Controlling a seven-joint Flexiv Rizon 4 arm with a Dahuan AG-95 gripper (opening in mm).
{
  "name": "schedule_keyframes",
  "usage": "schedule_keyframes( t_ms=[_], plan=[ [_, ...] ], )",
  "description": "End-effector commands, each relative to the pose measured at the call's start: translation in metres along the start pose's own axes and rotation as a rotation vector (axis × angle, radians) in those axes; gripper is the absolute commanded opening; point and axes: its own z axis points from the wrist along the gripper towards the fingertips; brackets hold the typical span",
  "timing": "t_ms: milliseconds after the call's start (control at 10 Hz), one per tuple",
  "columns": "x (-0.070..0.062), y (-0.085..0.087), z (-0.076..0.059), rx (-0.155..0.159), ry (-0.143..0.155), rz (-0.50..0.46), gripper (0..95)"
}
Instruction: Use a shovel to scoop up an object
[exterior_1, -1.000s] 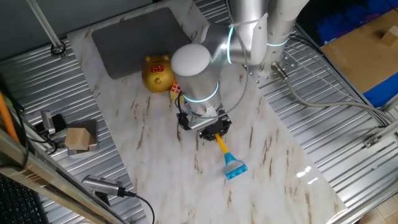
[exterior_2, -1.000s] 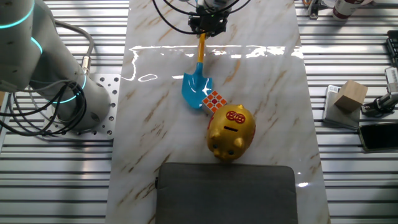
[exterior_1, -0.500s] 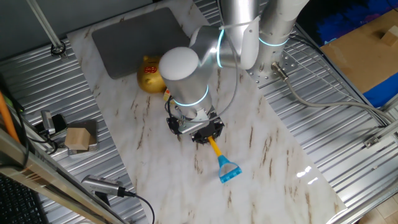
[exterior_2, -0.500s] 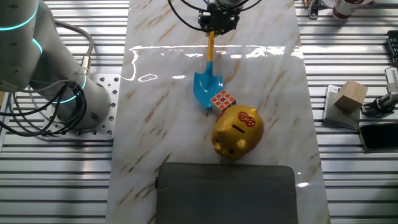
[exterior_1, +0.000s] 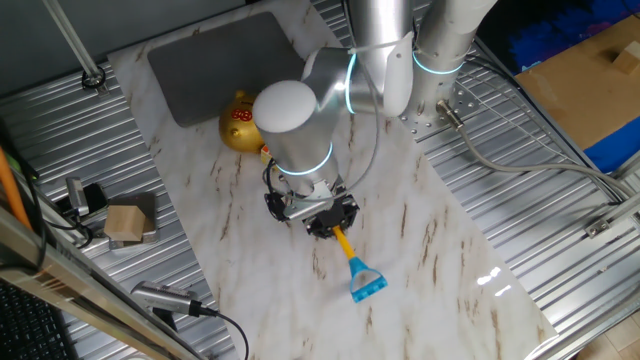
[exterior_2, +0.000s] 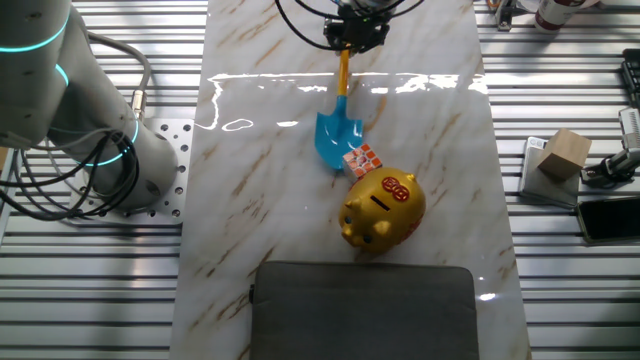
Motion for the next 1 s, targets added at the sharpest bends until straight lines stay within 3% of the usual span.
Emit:
schedule_keyframes(
  t_ms=[100,300,800,1000],
  plan=[
    [-0.003,-0.001,0.003,0.021,-0.006,0.000,0.0],
    [-0.006,0.004,0.002,0.026,-0.024,0.003,0.0],
    [-0.024,0.017,-0.005,0.039,-0.027,-0.011,0.0],
    [-0.038,0.024,-0.012,0.079,-0.010,-0.041,0.0]
  ],
)
